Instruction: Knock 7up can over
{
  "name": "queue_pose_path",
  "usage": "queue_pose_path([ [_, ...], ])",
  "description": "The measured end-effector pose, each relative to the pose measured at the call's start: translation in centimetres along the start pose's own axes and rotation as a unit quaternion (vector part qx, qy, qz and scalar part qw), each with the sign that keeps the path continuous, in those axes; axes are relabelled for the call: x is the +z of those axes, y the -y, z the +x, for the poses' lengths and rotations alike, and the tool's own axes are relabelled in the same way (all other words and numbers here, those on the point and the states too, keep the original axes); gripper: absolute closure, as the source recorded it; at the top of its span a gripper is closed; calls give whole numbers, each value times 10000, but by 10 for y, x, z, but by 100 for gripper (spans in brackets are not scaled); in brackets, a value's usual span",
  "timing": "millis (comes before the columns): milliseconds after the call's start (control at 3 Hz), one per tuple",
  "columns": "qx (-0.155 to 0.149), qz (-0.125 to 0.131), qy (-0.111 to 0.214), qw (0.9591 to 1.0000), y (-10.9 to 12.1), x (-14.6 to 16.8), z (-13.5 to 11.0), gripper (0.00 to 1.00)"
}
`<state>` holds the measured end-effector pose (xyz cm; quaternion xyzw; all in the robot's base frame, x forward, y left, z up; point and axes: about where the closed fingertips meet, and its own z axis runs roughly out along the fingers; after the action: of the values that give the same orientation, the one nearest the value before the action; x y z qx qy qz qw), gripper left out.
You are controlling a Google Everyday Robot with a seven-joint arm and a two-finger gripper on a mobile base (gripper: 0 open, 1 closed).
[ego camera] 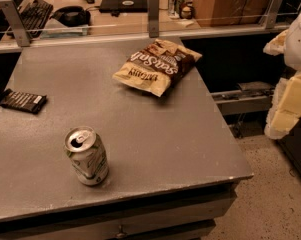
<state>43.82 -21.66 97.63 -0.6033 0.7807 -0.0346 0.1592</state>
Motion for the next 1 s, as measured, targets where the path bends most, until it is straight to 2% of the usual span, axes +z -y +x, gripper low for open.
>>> queue_pose_path([
  [333,0,1,0,10000,0,0,0,0],
  [667,-46,-95,297,9995,-12,11,-22,0],
  [1000,-112,-315,890,9955,-40,35,-69,0],
])
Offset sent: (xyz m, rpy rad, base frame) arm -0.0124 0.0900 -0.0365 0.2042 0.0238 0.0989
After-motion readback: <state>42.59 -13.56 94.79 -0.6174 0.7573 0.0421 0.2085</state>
